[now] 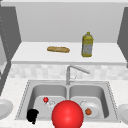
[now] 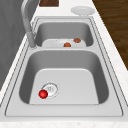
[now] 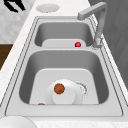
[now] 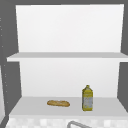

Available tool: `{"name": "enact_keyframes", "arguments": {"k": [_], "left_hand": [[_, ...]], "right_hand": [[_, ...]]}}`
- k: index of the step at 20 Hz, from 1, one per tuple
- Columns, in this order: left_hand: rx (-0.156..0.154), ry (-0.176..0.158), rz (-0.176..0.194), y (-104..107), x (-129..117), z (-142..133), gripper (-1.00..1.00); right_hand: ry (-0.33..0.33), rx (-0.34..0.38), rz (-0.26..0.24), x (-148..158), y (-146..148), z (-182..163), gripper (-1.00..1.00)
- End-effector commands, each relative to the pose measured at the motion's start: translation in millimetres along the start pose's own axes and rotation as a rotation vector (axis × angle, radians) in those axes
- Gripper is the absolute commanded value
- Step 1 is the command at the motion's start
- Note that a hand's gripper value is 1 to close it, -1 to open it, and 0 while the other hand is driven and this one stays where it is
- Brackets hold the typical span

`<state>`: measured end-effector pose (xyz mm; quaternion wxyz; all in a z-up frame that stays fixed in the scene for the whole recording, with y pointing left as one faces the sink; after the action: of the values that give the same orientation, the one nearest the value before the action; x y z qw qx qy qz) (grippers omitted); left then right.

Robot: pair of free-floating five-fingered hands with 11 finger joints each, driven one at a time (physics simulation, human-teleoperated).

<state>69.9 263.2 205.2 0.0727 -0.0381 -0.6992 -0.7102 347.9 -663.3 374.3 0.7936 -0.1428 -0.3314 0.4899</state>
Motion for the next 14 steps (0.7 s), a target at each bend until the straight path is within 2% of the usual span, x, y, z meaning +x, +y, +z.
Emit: {"name": "enact_keyframes", "arguments": {"k": [1,4,7,14], "left_hand": [[0.0,0.0,0.0,0,0,0,0.0],[0.0,0.0,0.0,0,0,0,0.0],[0.0,0.0,0.0,0,0,0,0.0],[0.0,0.0,0.0,0,0,0,0.0]], "right_hand": [[-0.006,0.033,-0.006,10,4,11,-1.0],[-0.006,0.012,0.019,19,15,23,-1.0],[0.0,0.011,0.007,29,13,40,-1.0],[-0.002,0.054,0.011,53,1,90,-1.0]]}}
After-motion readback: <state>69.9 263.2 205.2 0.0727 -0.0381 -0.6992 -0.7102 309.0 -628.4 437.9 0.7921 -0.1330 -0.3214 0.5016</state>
